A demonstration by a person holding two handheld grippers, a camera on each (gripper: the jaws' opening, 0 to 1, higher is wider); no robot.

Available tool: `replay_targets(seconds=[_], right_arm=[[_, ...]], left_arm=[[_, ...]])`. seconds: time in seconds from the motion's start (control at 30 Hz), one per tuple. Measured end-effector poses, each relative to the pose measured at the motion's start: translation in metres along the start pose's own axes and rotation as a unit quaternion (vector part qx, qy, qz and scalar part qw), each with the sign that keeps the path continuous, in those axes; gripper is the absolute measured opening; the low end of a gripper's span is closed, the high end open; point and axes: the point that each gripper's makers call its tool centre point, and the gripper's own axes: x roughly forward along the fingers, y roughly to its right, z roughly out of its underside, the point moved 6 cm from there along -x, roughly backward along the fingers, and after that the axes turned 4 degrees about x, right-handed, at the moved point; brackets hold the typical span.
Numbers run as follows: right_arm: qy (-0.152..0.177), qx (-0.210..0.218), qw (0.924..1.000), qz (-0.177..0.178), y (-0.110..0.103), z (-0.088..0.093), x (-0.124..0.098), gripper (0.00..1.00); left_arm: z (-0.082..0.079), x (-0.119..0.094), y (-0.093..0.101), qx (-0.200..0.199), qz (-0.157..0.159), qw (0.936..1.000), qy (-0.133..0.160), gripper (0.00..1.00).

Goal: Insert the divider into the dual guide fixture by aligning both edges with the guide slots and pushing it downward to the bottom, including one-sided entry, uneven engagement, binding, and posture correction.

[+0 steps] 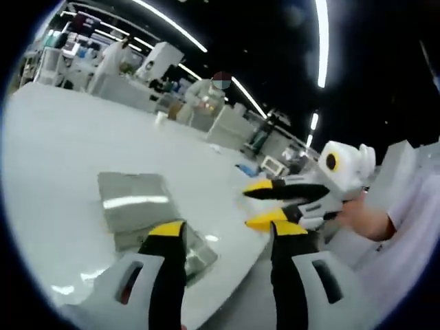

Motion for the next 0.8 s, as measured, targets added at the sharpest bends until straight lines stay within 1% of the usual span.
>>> replay_targets(seconds=[0.07, 0.2, 0.27, 0.37, 0.43, 0.6, 0.8], right_arm=[[0.004, -0.009, 1.0, -0.002, -0.004, -0.003, -0.001, 0.3], [0.014, -0.033, 0.9993, -0.008, -0.014, -0.01, -0.004, 0.3], [0.016, -0.041, 0.9989, -0.012, -0.019, -0.012, -0.005, 0.3], [0.021, -0.054, 0.9982, -0.015, -0.024, -0.015, -0.006, 0.3], [0.024, -0.062, 0.9977, -0.014, -0.026, -0.016, -0.006, 0.3], [0.029, -0.069, 0.997, -0.019, -0.03, -0.019, -0.008, 0.3], [0.032, -0.087, 0.9955, -0.02, -0.035, -0.019, -0.009, 0.3]], left_arm=[[0.0, 0.003, 0.002, -0.008, 0.006, 1.0, 0.001, 0.41], [-0.004, 0.008, 0.007, -0.03, 0.022, 0.9992, 0.016, 0.38], [-0.007, 0.009, 0.008, -0.036, 0.027, 0.9988, 0.02, 0.33], [-0.008, 0.011, 0.01, -0.044, 0.035, 0.9982, 0.02, 0.23], [-0.009, 0.012, 0.013, -0.055, 0.043, 0.9974, 0.021, 0.18], [-0.009, 0.013, 0.014, -0.059, 0.048, 0.997, 0.017, 0.13], [-0.008, 0.012, 0.016, -0.067, 0.053, 0.9962, 0.014, 0.07]])
